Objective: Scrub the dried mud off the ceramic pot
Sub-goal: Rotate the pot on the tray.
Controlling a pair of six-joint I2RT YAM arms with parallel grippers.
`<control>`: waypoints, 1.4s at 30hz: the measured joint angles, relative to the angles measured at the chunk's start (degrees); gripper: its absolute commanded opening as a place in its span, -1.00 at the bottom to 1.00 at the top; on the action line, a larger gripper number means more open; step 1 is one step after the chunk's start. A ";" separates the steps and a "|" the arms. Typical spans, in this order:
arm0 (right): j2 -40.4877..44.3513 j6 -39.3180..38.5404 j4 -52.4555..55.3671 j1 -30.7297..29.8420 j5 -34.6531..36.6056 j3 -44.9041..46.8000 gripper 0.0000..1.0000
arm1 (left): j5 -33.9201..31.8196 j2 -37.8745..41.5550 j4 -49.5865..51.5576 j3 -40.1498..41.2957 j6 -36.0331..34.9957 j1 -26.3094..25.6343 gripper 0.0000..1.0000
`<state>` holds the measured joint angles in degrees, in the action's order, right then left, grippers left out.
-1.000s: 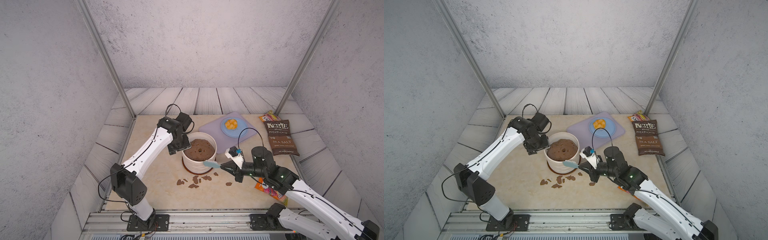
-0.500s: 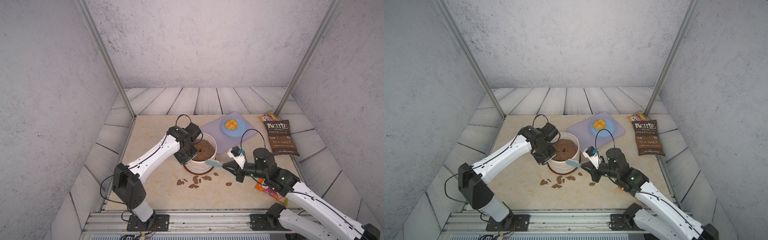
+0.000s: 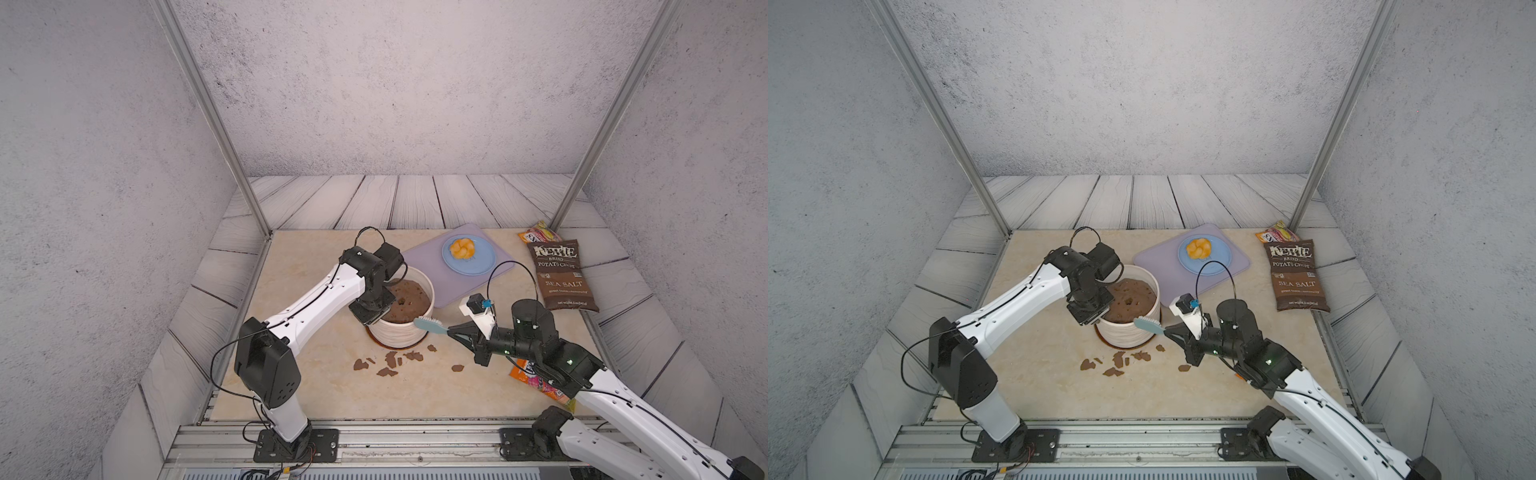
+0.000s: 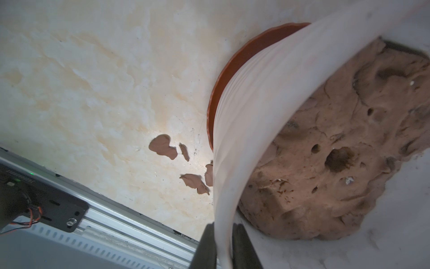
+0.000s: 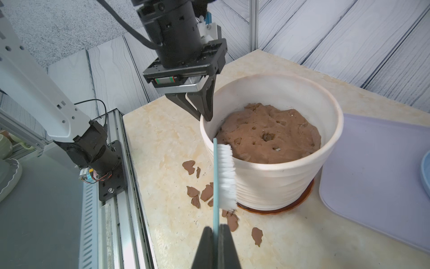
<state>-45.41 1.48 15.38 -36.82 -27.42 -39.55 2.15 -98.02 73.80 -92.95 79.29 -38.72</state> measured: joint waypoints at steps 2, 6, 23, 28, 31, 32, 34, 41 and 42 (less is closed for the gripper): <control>0.15 0.15 -0.22 0.07 0.50 0.00 -1.00 | -0.31 -0.76 0.96 -1.03 -0.98 0.57 -0.81; 1.66 0.55 -0.87 0.15 3.63 0.46 -1.00 | -1.60 -2.51 2.49 -3.21 -5.90 2.10 -0.86; 1.73 1.66 -2.58 0.26 25.92 1.29 -1.00 | -8.94 -9.79 1.95 -11.85 -41.83 5.35 -0.86; 1.53 2.45 -2.73 0.26 28.15 2.80 -1.00 | -8.59 -10.16 1.38 -12.37 -45.83 5.86 -0.70; 1.05 3.17 -3.06 0.26 29.57 3.63 -1.00 | -8.44 -10.25 1.51 -12.63 -47.89 5.99 -0.47; 0.87 3.52 -3.23 0.26 29.94 3.96 -1.00 | -8.61 -10.27 1.81 -12.76 -48.52 5.99 -0.39; 0.33 4.46 -3.74 0.26 30.86 4.81 -1.00 | -8.72 -10.27 2.60 -13.42 -49.46 5.99 -0.19; -3.32 15.82 -10.40 0.26 34.10 11.08 -1.00 | -8.44 -7.23 1.22 -13.90 -52.68 5.99 0.60; -4.20 18.29 -11.82 0.26 34.71 12.33 -1.00 | -8.37 -5.70 0.17 -12.83 -53.46 6.01 0.64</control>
<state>-49.60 19.77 3.55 -36.56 7.29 -27.22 -6.22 -103.72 73.97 -105.78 25.82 -32.71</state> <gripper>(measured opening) 0.066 0.774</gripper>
